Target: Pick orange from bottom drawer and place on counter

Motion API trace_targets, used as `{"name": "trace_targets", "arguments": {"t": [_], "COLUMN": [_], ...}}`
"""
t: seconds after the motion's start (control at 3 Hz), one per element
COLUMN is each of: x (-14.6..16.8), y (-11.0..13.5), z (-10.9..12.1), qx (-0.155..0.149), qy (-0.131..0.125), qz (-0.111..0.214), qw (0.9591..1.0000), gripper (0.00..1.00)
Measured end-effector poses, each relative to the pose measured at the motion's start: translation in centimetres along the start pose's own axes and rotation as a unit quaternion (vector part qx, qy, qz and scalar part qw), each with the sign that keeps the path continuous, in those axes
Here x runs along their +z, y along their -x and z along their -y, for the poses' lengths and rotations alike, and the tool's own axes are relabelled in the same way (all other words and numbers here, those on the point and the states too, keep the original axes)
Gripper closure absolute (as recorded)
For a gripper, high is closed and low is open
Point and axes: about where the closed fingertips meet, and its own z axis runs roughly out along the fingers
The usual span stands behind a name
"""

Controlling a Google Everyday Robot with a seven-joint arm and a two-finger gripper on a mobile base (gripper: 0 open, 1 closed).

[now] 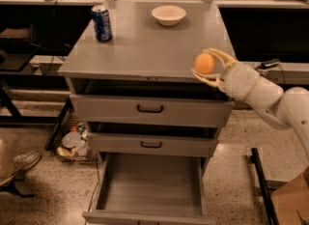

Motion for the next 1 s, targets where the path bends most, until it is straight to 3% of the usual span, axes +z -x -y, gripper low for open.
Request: {"name": "trace_targets", "arguments": {"t": [0.33, 0.67, 1.0], "x": [3.1, 5.2, 6.0], "y": [-0.6, -1.9, -3.6], "z": [2.4, 3.9, 4.6], "qx": [0.029, 0.044, 0.068], "qy": [0.025, 0.065, 0.106], "qz": [-0.041, -0.103, -0.156], "qw": [0.9984, 0.9915, 0.9796], "gripper": [1.00, 1.00, 1.00]}}
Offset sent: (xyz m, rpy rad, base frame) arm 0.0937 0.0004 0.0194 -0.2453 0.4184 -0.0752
